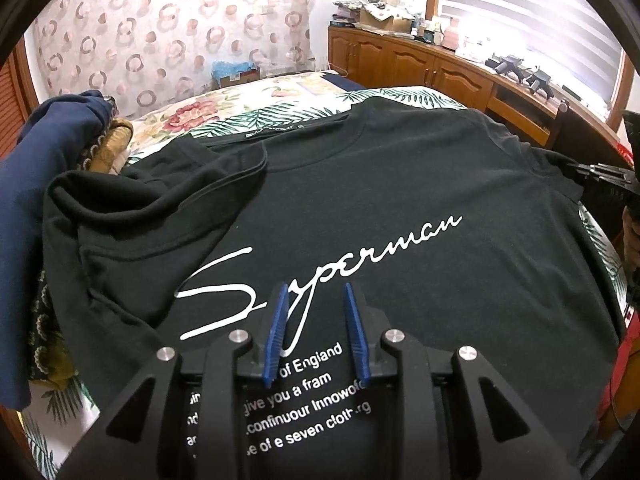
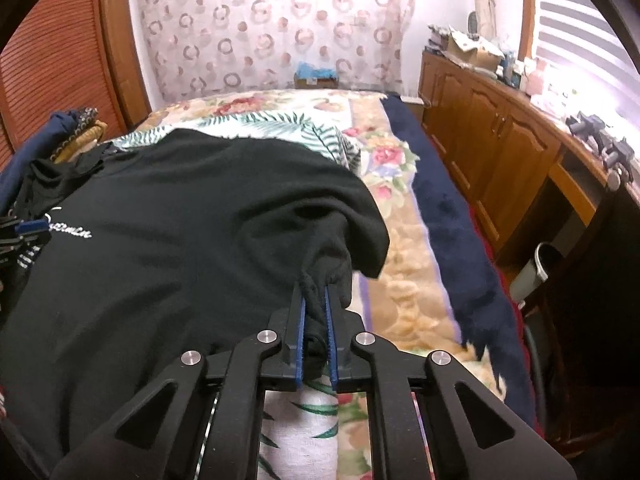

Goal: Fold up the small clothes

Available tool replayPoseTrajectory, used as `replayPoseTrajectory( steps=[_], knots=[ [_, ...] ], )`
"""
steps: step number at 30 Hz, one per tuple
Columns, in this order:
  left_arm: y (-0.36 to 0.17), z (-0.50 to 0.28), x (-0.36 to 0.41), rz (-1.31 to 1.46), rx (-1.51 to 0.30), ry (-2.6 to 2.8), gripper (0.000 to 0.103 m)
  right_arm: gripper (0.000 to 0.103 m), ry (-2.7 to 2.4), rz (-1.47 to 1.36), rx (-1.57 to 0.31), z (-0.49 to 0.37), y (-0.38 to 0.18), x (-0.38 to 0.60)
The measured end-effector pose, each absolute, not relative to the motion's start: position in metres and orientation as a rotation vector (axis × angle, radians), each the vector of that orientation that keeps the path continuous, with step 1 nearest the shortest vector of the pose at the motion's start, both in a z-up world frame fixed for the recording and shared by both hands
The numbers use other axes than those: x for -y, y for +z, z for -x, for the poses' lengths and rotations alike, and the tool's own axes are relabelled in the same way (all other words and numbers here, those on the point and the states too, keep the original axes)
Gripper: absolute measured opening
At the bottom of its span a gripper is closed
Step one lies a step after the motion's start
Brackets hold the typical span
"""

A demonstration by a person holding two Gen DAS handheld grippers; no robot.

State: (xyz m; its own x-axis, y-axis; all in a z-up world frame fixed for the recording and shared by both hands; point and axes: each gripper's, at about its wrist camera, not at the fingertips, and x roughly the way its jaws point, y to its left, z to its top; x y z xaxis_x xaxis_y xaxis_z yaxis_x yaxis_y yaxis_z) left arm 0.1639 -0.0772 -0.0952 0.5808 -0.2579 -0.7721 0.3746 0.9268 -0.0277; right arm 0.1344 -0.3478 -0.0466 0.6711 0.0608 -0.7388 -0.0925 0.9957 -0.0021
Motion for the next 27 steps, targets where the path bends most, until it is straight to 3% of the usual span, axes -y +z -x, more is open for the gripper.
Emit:
replayPoseTrajectory(
  steps=[16, 23, 27],
  knots=[
    [-0.095, -0.162, 0.08, -0.165, -0.873, -0.364, 0.029, 0.005, 0.269, 0.083, -0.655, -0.155, 0.011, 0.269],
    [-0.095, -0.164, 0.08, -0.149, -0.878, -0.371, 0.029, 0.005, 0.417, 0.098, -0.77, -0.156, -0.023, 0.22],
    [-0.095, -0.167, 0.081, -0.135, -0.882, -0.362, 0.035, 0.006, 0.429, 0.109, -0.844, -0.15, -0.048, 0.213]
  ],
)
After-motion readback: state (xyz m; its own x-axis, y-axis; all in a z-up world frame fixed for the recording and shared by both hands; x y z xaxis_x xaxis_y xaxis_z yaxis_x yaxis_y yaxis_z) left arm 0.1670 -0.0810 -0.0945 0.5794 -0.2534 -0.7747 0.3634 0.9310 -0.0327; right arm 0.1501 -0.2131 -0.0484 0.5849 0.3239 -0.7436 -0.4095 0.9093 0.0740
